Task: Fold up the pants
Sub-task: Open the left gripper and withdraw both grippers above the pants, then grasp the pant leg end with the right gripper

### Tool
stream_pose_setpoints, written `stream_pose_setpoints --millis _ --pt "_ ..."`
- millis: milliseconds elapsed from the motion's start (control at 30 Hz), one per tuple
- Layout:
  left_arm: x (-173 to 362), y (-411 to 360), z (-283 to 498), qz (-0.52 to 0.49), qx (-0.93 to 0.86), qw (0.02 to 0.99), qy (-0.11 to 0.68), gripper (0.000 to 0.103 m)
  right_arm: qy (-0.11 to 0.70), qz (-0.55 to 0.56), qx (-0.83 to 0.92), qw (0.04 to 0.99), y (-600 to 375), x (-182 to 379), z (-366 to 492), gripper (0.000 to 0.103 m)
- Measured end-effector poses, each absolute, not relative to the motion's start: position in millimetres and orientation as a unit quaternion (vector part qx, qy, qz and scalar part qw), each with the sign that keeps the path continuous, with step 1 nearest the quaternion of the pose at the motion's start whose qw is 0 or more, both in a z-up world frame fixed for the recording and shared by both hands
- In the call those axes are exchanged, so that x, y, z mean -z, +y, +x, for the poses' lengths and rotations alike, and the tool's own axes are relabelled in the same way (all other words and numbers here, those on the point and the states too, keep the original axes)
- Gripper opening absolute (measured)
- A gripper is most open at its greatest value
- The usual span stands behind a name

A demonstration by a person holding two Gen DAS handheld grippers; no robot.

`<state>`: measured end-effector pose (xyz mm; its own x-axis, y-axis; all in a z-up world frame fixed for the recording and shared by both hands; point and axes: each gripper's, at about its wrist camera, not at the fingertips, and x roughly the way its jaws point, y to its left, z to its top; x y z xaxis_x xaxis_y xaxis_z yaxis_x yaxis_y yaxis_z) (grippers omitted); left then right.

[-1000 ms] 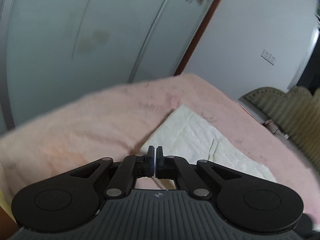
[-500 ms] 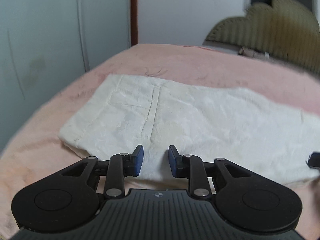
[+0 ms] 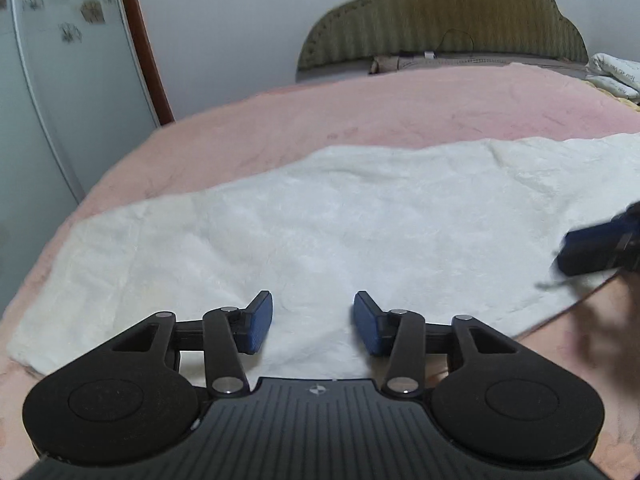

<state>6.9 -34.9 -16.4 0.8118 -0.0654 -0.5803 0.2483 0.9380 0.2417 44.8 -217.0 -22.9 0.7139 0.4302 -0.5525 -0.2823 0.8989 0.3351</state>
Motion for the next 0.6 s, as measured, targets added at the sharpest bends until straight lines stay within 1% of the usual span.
stream_pose_setpoints --millis 67,100,133,167,200,233,333,467,567,600 --pt "9 -43 0 0.152 0.098 0.943 0.28 0.052 0.307 0.125 -0.15 0.931 -252 13 35 0.034" --pt "5 -48 -1 0.148 0.106 0.944 0.274 0.052 0.301 0.125 -0.119 0.938 -271 11 30 0.037" --pt "1 -54 -2 0.147 0.111 0.946 0.268 0.055 0.298 0.127 -0.085 0.942 -292 10 25 0.045" --pt "-2 -63 -2 0.149 0.116 0.946 0.263 0.059 0.298 0.134 -0.054 0.943 -312 10 20 0.051" --pt "-5 -73 1 0.153 0.121 0.946 0.259 0.06 0.298 0.145 -0.021 0.943 -336 12 13 0.062" --pt "-7 -82 2 0.157 0.127 0.946 0.253 0.062 0.299 0.153 0.003 0.942 -355 16 6 0.067" --pt "-6 -113 0 0.174 0.151 0.945 0.233 0.07 0.35 0.138 0.042 0.925 -393 38 -13 0.066" --pt "0 -154 0 0.2 0.186 0.936 0.224 0.07 0.355 0.085 0.017 0.931 -388 26 -38 0.067" --pt "10 -183 9 0.191 0.218 0.928 0.235 0.07 0.323 0.115 0.022 0.939 -390 21 -40 0.067" --pt "13 -191 10 0.19 0.223 0.927 0.233 0.07 0.316 0.133 0.016 0.939 -393 22 -40 0.073"
